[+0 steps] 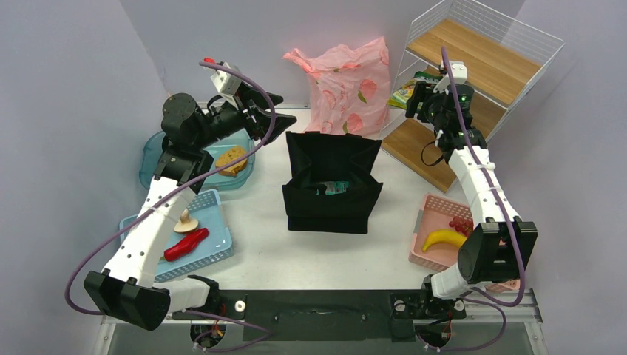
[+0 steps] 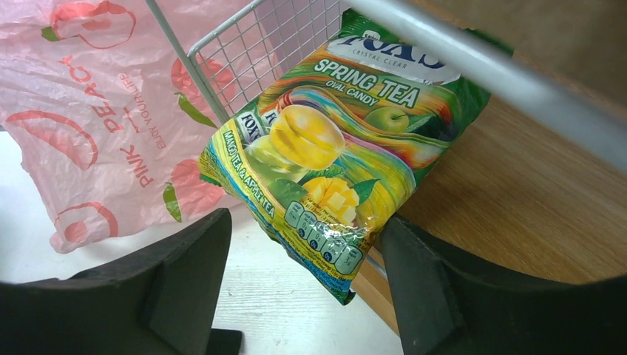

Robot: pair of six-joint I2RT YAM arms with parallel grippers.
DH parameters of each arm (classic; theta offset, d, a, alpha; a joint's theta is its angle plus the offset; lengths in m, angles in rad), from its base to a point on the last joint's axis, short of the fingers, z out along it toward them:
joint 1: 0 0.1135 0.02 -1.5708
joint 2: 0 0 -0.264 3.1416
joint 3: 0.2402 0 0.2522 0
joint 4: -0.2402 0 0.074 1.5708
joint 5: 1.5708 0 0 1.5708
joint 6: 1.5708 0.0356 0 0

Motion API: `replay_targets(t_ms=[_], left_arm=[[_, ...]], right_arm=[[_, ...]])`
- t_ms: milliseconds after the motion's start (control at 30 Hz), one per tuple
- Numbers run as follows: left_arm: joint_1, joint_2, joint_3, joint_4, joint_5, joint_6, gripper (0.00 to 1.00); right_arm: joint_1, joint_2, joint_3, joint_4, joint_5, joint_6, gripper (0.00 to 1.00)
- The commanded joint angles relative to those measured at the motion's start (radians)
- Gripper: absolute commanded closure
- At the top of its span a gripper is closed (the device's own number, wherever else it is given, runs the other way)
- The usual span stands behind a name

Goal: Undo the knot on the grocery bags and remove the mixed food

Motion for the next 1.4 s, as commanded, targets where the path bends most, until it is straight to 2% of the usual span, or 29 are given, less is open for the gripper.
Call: replay_targets(t_ms=[0,267,533,600,633,700,767,1033,1367], left_arm=[[0.005,-0.012,-0.006,0.052,0.012,-0.011,0.3],[0.005,-0.016,-0.018,0.061,0.015,-0.016,0.3],[0.005,-0.015,-0.024,0.066,0.021,-0.014,0.3],[0.005,-0.017,-0.024,0.064,0.023,-0.01,0.3],[0.005,-0.018,-0.023,0.061,0.023,-0.006,0.3],[0.005,-0.021,-0.022,0.054,0.024,0.001,0.3],[0.005,-0.022,-0.021,0.043,0.027,0.015,0.3],[0.001,-0.032,-0.019,-0.017,0.046,0.098,0.3],[-0.003,-0.051,-0.039,-0.063,0.039,0.147,0.3]], right_arm=[[-0.009,-0.047,0.013,0.036,0.025,-0.023,0.3],[0.0,-0.114,-0.056,0.005,0.084,-0.069,0.19],[0.04,-0.168,-0.104,-0.03,0.155,-0.122,0.18],[0.061,-0.182,-0.125,-0.03,0.171,-0.137,0.26],[0.076,-0.187,-0.138,-0.028,0.183,-0.146,0.36],[0.095,-0.189,-0.146,-0.034,0.197,-0.145,0.48],[0.113,-0.183,-0.143,-0.056,0.21,-0.135,0.53],[0.127,-0.091,-0.129,-0.036,0.234,-0.152,0.55],[0.081,0.078,0.06,0.05,0.16,-0.15,0.58]])
